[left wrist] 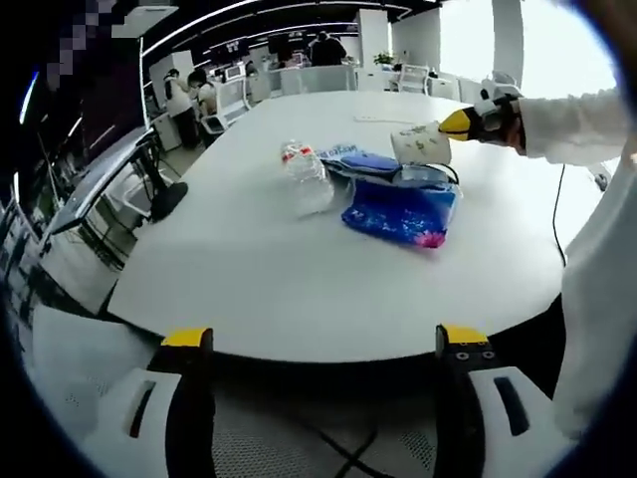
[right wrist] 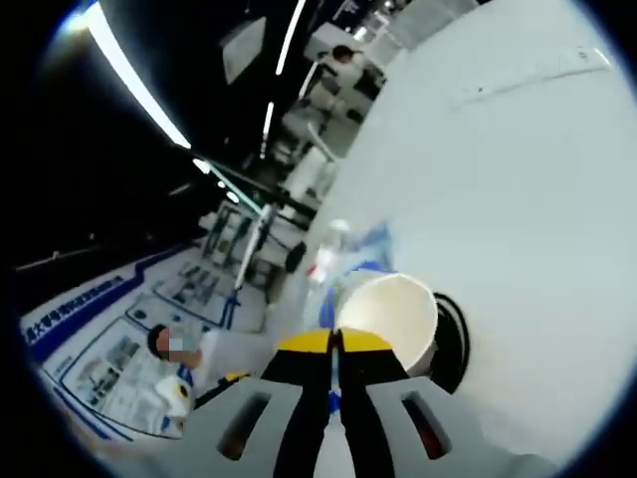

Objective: Arrange the tabletop items into an orderly group along one side of the table until the central work area is clear of visible clutter.

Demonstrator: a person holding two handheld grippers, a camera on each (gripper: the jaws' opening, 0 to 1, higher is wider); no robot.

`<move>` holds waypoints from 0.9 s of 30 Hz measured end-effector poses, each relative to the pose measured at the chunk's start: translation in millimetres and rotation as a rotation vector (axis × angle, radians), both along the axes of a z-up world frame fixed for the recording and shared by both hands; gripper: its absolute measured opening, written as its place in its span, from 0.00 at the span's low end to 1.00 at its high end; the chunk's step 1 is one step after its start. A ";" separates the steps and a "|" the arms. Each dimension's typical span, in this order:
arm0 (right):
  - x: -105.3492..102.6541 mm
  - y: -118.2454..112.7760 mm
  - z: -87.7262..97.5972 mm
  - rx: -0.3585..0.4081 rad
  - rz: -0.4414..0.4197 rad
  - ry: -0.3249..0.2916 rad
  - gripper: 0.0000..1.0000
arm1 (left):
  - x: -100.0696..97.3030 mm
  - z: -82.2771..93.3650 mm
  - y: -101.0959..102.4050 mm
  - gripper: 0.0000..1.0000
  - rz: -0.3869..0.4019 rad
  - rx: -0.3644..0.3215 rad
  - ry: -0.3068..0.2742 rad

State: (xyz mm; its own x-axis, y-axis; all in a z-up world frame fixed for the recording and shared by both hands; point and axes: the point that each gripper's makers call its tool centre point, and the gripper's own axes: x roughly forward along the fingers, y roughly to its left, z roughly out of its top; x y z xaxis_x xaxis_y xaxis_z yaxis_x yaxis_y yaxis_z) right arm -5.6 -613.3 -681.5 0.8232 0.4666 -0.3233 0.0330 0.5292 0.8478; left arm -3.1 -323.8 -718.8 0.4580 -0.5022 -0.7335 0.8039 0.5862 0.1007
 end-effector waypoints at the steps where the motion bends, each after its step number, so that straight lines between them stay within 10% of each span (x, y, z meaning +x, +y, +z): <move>1: 1.3 1.6 2.4 0.007 -0.001 -0.003 0.00 | 3.8 0.2 -3.4 0.92 -0.036 0.011 -0.048; 9: 3.0 0.6 31.8 -0.094 0.064 -0.050 0.00 | -6.4 -23.1 -6.3 1.00 -0.173 0.141 -0.089; 17: 4.0 -20.6 56.5 -0.262 0.165 -0.044 0.00 | 13.0 28.5 -24.2 1.00 -0.023 -0.218 -0.116; 27: 30.3 -71.8 103.4 -0.488 0.304 -0.023 0.00 | -6.7 20.4 -34.5 0.98 -0.116 -0.162 -0.096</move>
State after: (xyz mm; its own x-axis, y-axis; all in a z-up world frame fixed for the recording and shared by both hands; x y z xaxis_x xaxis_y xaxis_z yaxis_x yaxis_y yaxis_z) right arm 24.7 -685.0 -578.2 0.6846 0.4847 -0.5444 -0.1971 0.8422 0.5018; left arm -9.8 -358.3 -698.5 0.4546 -0.6633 -0.5944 0.8580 0.5053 0.0923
